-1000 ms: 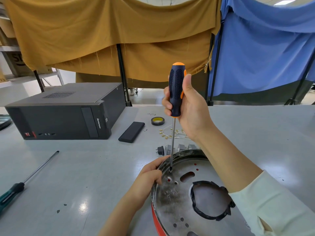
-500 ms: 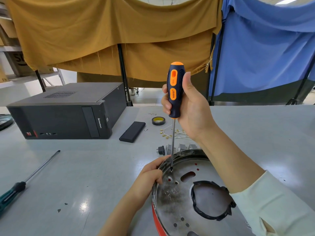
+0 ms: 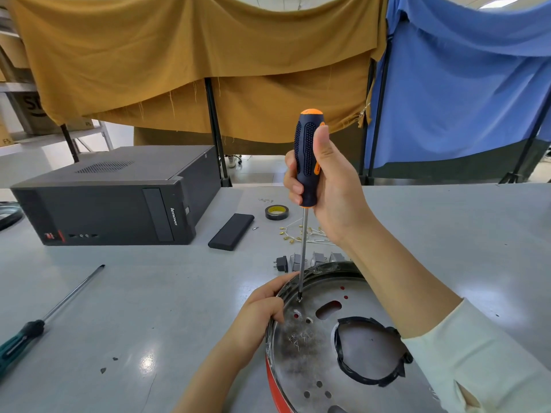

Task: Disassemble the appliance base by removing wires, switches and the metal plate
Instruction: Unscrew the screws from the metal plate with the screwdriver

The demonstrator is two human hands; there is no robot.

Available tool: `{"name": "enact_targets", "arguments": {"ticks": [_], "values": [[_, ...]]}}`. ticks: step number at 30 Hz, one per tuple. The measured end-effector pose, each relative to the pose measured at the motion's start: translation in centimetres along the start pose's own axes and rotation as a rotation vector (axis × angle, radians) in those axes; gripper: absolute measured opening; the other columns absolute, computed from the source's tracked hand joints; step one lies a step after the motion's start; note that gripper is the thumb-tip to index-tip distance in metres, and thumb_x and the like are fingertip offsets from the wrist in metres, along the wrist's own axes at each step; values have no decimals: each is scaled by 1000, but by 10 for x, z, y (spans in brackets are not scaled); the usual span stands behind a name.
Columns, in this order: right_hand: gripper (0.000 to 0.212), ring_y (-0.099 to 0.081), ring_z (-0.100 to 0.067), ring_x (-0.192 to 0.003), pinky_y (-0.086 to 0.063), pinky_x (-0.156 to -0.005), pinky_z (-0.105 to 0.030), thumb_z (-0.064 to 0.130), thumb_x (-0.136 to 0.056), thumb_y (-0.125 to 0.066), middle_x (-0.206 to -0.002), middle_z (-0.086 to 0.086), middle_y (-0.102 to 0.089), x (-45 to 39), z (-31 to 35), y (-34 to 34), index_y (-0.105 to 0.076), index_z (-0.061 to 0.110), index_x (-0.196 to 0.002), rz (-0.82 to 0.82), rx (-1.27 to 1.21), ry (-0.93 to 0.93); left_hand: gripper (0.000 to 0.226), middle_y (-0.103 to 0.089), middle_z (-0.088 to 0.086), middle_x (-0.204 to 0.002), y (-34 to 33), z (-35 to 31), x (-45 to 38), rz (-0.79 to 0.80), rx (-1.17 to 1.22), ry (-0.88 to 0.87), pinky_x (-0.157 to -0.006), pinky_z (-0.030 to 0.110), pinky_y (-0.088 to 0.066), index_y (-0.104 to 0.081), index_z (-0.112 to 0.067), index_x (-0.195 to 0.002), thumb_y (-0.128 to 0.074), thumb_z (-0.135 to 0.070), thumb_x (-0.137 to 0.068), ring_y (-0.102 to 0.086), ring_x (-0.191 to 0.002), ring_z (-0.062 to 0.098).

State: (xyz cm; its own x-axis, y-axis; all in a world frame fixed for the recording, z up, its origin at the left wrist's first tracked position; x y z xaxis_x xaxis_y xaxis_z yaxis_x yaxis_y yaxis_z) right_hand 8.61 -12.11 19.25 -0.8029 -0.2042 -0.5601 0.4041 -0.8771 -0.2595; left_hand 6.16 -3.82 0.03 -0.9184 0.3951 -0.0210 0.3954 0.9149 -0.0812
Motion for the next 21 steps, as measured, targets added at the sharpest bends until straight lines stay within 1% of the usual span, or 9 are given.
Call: {"name": "enact_targets", "arguments": {"ticks": [2,4,7,10,13,15,18,19,21], "values": [[39,-38,-15,-51,-36,-44,-23,37,-88,-56,-76,-4,-49,0,0,3,-36,11,-108,-35,0,17,70,-72,4,-103,-1,-1,0,6,5,-4,-68,17,-50,-73,-29,-104,-40,-2,-49,-67,-89,11],[45,-41,-16,-53,-37,-44,-24,35,-84,-63,-75,-3,-52,0,-1,7,-33,13,-109,-72,-4,34,70,-72,3,-104,-2,-3,0,4,3,-8,-70,17,-51,-73,-29,-104,-40,-1,-49,-67,-92,12],[34,-48,-19,-63,-41,-48,-28,37,-88,-52,-77,-2,-54,0,-4,10,-41,11,-107,-85,-1,19,69,-71,2,-108,-2,-5,1,0,1,-20,-75,19,-51,-73,-31,-103,-40,-2,-50,-66,-101,13],[40,-48,-17,-65,-42,-53,-28,44,-96,-38,-83,-4,-56,-1,-9,12,-51,9,-110,-83,-27,-23,69,-72,2,-107,-2,-6,2,3,3,-22,-75,18,-51,-73,-31,-103,-40,-1,-51,-66,-101,13],[54,-43,-14,-59,-39,-53,-25,48,-98,-23,-77,-2,-56,-2,-12,10,-48,6,-120,-53,-78,-60,68,-72,2,-106,-2,-6,2,-1,0,-22,-72,16,-51,-73,-28,-103,-40,-1,-51,-67,-98,11],[48,-41,-12,-56,-37,-51,-24,50,-95,-31,-74,-1,-52,-1,-10,6,-47,8,-114,-17,-101,-56,68,-72,3,-106,-1,-6,2,-2,-2,-23,-71,16,-51,-72,-27,-105,-40,-1,-51,-67,-98,11],[27,-40,-13,-54,-38,-48,-23,33,-92,-52,-74,-2,-50,0,-7,6,-41,10,-103,-29,-31,-15,68,-71,3,-107,-2,-5,2,1,-12,-25,-72,16,-51,-71,-26,-106,-40,-1,-51,-66,-99,12],[25,-41,-14,-54,-39,-48,-24,30,-91,-53,-74,-3,-51,0,-6,6,-42,10,-100,-32,-10,-6,69,-71,4,-107,-2,-5,2,4,-12,-26,-71,17,-51,-71,-26,-106,-40,-1,-51,-66,-99,13],[30,-45,-16,-58,-43,-50,-26,34,-91,-49,-77,-2,-54,0,-7,5,-46,7,-102,-21,25,-3,69,-71,5,-107,-2,-5,2,9,-11,-23,-71,17,-51,-72,-26,-106,-40,-1,-51,-67,-98,14]]}}
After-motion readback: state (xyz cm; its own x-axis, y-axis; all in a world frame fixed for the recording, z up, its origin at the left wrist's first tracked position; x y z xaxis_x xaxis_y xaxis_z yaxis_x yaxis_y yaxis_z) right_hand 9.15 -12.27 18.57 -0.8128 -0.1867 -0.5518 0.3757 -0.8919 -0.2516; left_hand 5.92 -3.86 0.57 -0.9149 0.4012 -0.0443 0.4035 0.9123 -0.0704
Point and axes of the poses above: each hand's wrist, its own x-axis away from the middle knuckle, its own y-axis out of the back of the hand, z = x × y, the point moved 8 cm from there along -x, towards the middle knuckle
